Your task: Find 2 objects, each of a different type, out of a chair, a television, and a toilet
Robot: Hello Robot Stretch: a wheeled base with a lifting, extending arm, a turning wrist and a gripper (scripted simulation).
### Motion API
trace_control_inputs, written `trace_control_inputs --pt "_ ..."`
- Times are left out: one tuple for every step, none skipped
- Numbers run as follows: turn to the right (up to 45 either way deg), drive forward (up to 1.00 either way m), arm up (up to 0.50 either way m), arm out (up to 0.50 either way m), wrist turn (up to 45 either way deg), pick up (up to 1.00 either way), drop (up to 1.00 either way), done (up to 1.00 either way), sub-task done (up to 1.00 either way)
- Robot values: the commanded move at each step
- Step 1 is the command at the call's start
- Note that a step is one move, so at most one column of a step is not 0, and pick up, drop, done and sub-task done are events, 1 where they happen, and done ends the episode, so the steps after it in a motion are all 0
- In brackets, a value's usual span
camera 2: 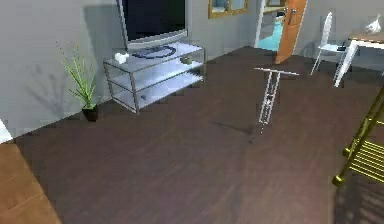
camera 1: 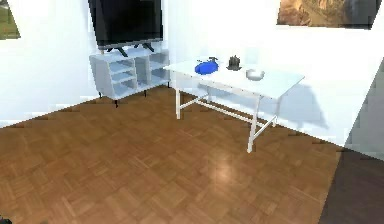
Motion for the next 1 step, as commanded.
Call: trace_control_inputs --pt "-24.0 0.0 0.0 0.0 0.0 0.0 0.0 0.0 0.0"
